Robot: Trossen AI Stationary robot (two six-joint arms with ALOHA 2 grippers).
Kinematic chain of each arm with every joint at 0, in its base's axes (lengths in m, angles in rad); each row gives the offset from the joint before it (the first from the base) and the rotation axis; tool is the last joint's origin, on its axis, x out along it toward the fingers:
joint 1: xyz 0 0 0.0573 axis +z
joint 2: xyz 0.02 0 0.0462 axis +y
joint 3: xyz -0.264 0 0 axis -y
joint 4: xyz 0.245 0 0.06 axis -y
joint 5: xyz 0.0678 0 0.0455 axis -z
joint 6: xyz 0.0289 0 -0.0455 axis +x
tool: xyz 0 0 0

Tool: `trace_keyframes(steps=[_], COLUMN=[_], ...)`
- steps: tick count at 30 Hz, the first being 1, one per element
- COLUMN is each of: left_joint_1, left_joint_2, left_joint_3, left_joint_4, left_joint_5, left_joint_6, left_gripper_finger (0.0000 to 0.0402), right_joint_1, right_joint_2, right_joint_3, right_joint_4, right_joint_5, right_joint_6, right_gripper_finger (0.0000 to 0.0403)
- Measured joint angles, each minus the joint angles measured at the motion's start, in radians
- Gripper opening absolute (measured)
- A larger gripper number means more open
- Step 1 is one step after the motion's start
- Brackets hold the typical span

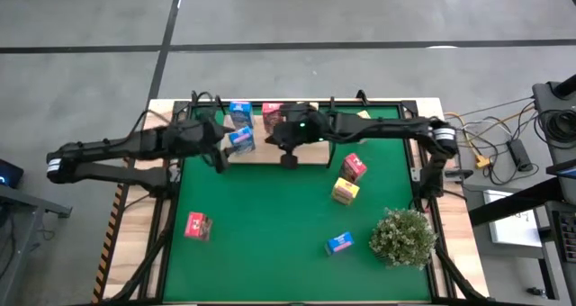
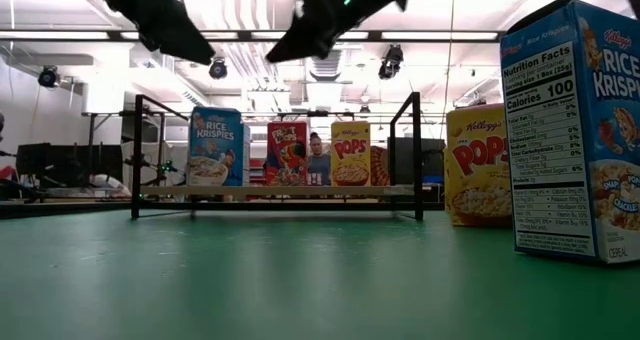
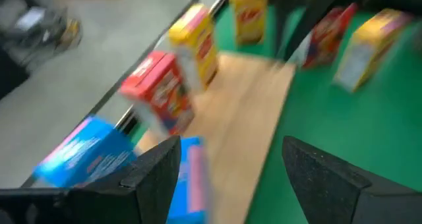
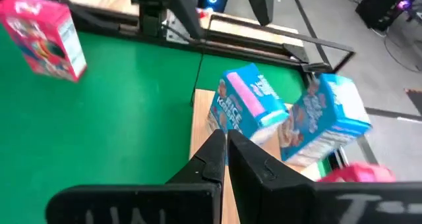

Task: Stack cereal on shelf
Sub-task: Put the left blue cereal box on the shelf aligned with the other blue cereal box

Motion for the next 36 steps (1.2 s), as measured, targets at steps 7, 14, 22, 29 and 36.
trace_keyframes(steps=[7,14,22,29,36], left_joint_1=[-0.079,-0.079,-0.079,-0.078,-0.078], left_joint_2=[-0.126,-0.199,-0.27,-0.326,-0.354], left_joint_3=[-0.249,-0.337,-0.34,-0.323,-0.323], left_joint_4=[0.328,0.385,0.376,0.356,0.355], left_joint_5=[0.0,-0.009,-0.023,-0.129,-0.213], left_joint_6=[0.019,0.057,0.107,0.112,0.112], left_gripper_finger=[0.0247,0.0247,0.0247,0.0247,0.0247], right_joint_1=[0.017,0.016,0.014,-0.022,-0.034], right_joint_2=[0.133,0.186,0.203,0.205,0.207], right_joint_3=[0.018,0.081,0.204,0.329,0.36], right_joint_4=[0.065,0.058,-0.026,-0.207,-0.177], right_joint_5=[0.0,0.01,0.068,0.017,0.0], right_joint_6=[0.014,0.061,0.099,0.182,0.109], right_gripper_finger=[0.0008,0.0009,0.0014,0.0084,0.0186])
